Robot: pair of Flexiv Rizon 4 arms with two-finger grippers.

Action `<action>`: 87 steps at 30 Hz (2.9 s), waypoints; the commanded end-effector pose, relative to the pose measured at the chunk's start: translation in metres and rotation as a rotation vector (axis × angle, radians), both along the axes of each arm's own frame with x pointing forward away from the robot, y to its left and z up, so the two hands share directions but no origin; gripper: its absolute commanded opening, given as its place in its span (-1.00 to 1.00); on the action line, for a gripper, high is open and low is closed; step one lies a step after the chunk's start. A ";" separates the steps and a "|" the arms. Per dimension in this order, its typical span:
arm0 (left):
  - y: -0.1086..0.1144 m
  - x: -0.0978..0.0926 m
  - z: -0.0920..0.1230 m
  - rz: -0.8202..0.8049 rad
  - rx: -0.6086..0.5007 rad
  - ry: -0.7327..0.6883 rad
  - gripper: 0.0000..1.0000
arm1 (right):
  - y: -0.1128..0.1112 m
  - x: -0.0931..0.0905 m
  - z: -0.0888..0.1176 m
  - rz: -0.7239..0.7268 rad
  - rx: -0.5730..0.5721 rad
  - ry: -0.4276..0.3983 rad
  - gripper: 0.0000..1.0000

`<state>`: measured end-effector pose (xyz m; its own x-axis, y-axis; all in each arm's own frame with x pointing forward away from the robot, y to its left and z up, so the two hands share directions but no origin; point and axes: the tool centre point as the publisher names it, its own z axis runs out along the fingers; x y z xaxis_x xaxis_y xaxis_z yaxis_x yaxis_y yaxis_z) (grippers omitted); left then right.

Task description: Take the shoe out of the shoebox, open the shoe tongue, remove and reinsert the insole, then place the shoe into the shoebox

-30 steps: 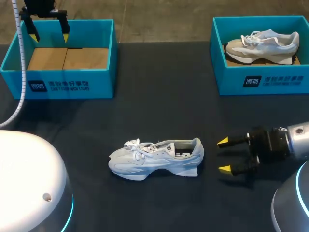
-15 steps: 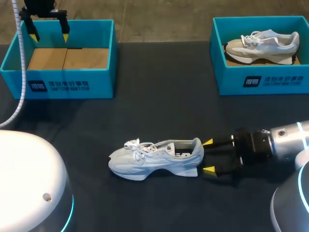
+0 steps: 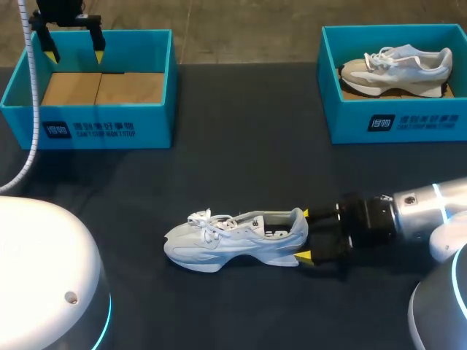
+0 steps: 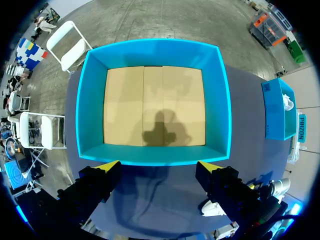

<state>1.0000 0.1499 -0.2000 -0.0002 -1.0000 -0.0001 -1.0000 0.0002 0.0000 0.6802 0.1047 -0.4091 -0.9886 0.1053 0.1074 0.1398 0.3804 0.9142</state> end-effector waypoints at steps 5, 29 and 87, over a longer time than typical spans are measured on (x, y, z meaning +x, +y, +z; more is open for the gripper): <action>0.000 0.000 0.000 0.000 0.000 0.000 1.00 | 0.014 0.003 -0.004 0.010 0.002 0.006 1.00; 0.000 0.000 0.000 0.000 0.000 0.000 1.00 | 0.034 0.005 -0.006 0.020 0.029 -0.003 0.96; -0.123 -0.115 -0.006 -0.023 -0.105 0.148 1.00 | 0.035 0.006 -0.003 0.058 0.072 -0.019 -1.00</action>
<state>0.8830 0.0272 -0.2062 -0.0145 -0.9941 0.1078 -0.9897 0.0297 0.1401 0.6859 0.1398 -0.4117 -0.9947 0.0383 0.0951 0.1023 0.3199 0.9419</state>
